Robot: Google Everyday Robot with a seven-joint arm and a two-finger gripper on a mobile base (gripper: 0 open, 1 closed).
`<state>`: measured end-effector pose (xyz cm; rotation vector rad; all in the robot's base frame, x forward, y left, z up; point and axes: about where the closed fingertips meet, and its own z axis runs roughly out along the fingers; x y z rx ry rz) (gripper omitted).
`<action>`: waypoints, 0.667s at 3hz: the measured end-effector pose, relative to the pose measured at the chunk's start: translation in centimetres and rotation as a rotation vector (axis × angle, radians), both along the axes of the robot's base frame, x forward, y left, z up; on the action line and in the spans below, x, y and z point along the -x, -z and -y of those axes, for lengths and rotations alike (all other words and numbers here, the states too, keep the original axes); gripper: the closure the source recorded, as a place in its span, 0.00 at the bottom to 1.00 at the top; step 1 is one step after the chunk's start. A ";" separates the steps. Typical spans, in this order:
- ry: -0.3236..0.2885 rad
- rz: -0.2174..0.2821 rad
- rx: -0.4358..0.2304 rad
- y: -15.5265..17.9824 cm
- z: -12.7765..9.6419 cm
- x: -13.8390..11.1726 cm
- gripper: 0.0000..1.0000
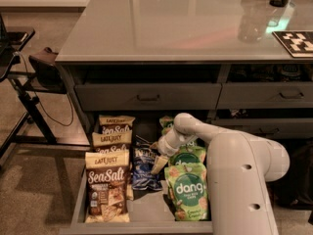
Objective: Pick blue chip bag from middle drawer and place on counter
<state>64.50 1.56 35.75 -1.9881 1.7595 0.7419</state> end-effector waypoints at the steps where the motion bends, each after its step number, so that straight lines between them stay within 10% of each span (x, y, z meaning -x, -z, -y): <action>1: 0.000 0.000 0.000 -0.5 0.0 0.0 0.97; 2: 0.020 0.057 0.036 -3.9 0.2 1.9 1.00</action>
Offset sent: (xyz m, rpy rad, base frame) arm -0.0166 -0.0136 0.1060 -0.0841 -0.1928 -0.0905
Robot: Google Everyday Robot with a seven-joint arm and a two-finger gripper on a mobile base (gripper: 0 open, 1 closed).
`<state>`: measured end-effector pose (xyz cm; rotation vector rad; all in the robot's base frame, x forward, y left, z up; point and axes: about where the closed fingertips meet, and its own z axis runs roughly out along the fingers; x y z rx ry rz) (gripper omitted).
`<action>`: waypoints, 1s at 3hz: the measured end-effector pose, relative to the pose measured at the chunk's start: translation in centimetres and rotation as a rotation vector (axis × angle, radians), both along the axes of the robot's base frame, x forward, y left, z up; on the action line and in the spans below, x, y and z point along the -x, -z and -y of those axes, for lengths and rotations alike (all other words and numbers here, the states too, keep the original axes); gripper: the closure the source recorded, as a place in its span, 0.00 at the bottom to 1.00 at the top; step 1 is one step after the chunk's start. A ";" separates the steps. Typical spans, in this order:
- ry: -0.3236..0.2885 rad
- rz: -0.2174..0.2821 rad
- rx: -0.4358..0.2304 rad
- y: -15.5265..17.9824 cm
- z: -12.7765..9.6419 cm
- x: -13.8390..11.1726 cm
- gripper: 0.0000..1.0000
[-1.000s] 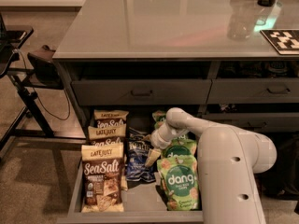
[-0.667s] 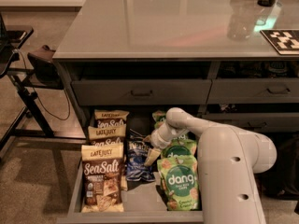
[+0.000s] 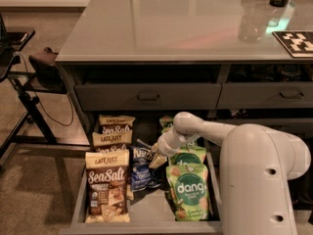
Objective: Pick blue chip bag from middle drawer and place on counter
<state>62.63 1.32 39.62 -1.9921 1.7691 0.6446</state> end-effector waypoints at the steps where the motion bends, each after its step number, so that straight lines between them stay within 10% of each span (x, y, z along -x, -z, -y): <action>1: 0.000 0.000 0.000 0.0 0.0 0.0 1.00; 3: 0.000 0.000 0.000 0.0 0.0 0.0 0.58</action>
Offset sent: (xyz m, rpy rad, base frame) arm 0.0000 0.0000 0.0000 0.0000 0.0000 0.0000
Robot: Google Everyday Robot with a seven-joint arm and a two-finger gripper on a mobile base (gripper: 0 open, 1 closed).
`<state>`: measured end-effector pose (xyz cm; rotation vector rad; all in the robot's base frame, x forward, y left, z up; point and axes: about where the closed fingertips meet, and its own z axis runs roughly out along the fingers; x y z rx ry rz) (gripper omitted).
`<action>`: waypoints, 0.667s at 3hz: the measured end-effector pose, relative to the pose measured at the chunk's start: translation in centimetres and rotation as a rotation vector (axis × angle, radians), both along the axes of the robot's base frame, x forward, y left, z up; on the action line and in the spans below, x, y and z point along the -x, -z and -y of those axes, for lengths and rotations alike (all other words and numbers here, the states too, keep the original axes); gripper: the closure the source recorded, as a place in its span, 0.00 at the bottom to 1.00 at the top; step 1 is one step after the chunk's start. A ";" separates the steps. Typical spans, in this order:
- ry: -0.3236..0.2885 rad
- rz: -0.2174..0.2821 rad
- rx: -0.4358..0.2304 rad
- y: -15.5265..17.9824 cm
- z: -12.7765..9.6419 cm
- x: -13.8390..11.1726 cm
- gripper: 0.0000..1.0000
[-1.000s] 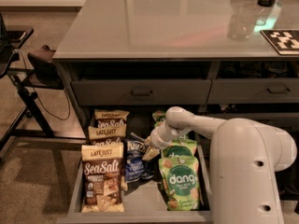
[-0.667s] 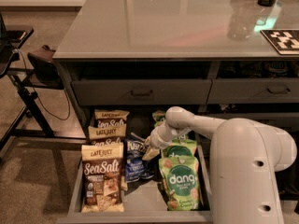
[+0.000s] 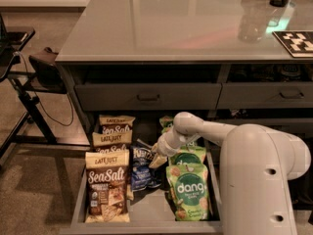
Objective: Pick blue chip bag from middle drawer and place on counter
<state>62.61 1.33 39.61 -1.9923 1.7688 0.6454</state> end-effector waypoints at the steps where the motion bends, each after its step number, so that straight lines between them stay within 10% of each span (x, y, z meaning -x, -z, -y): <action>1: 0.000 -0.001 0.000 0.0 0.0 0.0 0.34; 2: 0.000 -0.001 0.000 0.0 0.0 0.0 0.11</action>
Offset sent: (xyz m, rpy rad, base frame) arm -0.0003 0.0002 -0.0002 0.0004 0.0005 0.0004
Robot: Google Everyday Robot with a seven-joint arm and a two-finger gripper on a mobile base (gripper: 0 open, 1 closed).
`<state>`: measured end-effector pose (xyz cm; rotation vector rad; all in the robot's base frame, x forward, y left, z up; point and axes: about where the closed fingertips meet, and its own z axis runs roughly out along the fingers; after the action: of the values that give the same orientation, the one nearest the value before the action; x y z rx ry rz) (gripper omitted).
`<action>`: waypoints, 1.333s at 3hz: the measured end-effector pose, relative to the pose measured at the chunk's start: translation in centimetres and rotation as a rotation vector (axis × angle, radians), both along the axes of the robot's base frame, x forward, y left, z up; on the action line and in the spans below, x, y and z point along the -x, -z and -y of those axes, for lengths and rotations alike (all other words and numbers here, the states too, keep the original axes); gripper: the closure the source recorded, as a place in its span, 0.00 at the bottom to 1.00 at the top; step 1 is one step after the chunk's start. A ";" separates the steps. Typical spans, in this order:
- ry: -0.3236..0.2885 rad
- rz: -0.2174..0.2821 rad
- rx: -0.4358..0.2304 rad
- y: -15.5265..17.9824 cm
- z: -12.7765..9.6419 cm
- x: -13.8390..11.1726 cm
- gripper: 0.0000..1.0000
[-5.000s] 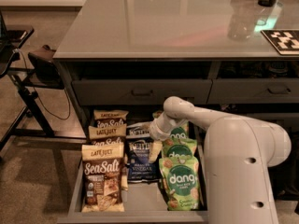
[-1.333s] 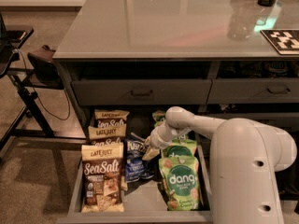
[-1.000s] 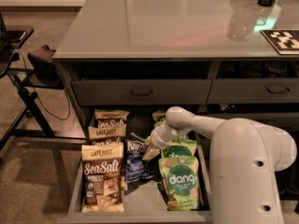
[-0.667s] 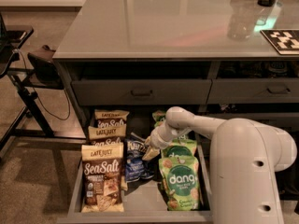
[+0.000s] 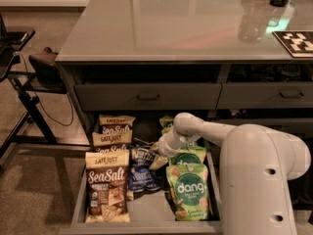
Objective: Pick blue chip bag from middle drawer and place on counter
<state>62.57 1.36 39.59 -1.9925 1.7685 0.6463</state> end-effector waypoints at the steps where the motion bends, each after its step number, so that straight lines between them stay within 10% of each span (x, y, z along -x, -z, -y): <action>1: -0.001 0.000 0.000 0.0 0.0 0.0 0.00; 4: 0.013 0.033 0.022 -2.3 -0.9 3.2 0.00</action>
Offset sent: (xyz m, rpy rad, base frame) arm -0.0106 0.0025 0.0291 -0.0276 -0.0822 -0.0207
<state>59.34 2.28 41.92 -1.9926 1.7752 0.5887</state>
